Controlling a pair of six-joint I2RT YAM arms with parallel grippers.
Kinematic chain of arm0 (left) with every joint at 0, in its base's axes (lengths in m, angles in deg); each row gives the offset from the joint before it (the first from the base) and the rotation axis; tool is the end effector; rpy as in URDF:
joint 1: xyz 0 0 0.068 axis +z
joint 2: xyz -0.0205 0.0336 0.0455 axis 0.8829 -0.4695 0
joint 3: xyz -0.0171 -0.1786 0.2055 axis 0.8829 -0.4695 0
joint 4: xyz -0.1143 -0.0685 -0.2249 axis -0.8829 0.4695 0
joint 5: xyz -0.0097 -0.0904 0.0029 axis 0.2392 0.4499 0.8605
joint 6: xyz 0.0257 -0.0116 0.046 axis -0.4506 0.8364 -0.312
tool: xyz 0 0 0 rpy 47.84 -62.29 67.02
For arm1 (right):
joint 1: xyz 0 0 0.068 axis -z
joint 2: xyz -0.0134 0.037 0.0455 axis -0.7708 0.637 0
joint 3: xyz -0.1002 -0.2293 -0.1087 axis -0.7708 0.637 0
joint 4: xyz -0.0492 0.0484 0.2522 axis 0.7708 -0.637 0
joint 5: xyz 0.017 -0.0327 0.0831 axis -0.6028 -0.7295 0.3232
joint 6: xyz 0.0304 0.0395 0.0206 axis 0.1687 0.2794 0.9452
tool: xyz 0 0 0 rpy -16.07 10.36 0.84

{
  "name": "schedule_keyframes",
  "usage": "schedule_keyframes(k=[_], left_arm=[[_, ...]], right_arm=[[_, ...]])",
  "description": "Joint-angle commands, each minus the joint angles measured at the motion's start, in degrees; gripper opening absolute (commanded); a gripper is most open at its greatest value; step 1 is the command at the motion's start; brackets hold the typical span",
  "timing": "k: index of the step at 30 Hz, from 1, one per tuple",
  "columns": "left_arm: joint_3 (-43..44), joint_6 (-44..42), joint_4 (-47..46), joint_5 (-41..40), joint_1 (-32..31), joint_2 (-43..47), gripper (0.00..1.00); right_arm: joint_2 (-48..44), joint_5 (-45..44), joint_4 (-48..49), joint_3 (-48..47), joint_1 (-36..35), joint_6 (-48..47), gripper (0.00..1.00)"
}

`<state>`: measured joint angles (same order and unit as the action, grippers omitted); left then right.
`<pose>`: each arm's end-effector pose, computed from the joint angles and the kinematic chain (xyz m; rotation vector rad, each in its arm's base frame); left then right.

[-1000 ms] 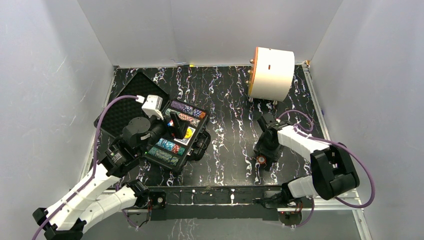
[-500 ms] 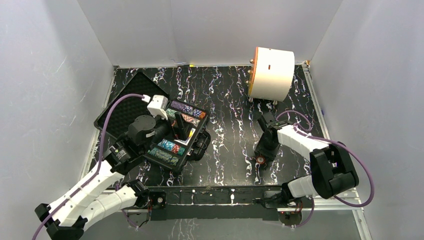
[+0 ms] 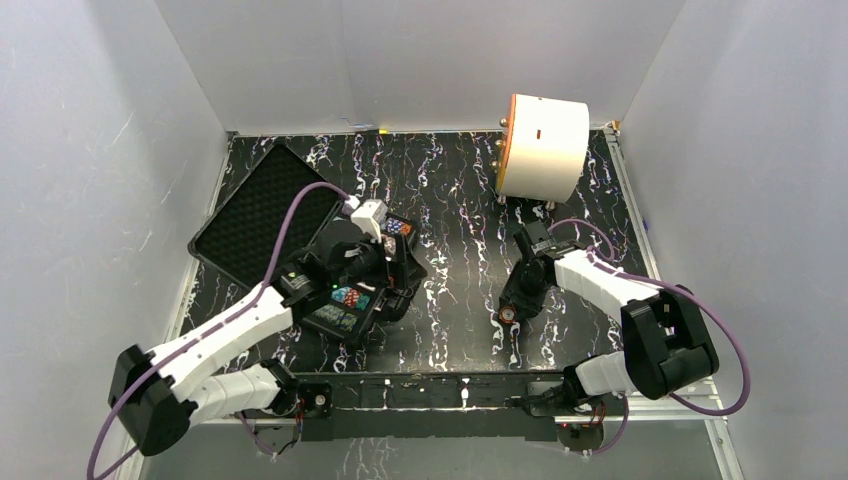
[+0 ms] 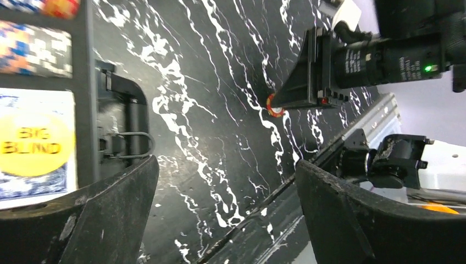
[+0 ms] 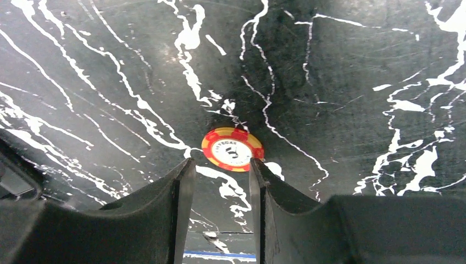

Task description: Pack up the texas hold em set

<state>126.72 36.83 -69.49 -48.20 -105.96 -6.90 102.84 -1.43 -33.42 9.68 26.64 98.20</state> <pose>0.1669 -0.1644 0.3103 0.2464 2.0513 -0.9350 0.2073 0.0922 0.1643 0.6508 2.8581 0.2607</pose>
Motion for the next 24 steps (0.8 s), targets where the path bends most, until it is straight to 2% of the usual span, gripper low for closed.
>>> schedule_keyframes(k=[1,11,20,24], left_arm=[[-3.6,7.2,-11.2,9.4,0.0,-5.1,0.91],[-4.1,8.0,-14.3,9.0,-0.7,-8.7,0.90],[-5.8,9.7,-17.4,10.4,-1.4,-9.5,0.89],[-6.2,9.8,-18.2,10.7,-1.6,-9.9,0.89]], right_arm=[[-1.9,1.9,2.0,-2.4,-0.5,0.6,0.50],[0.3,-11.7,-2.5,-4.1,-5.7,-0.3,0.64],[4.6,-13.5,0.1,-2.3,-7.8,-0.2,0.65],[5.7,-13.1,1.4,-1.7,-7.9,-0.6,0.63]])
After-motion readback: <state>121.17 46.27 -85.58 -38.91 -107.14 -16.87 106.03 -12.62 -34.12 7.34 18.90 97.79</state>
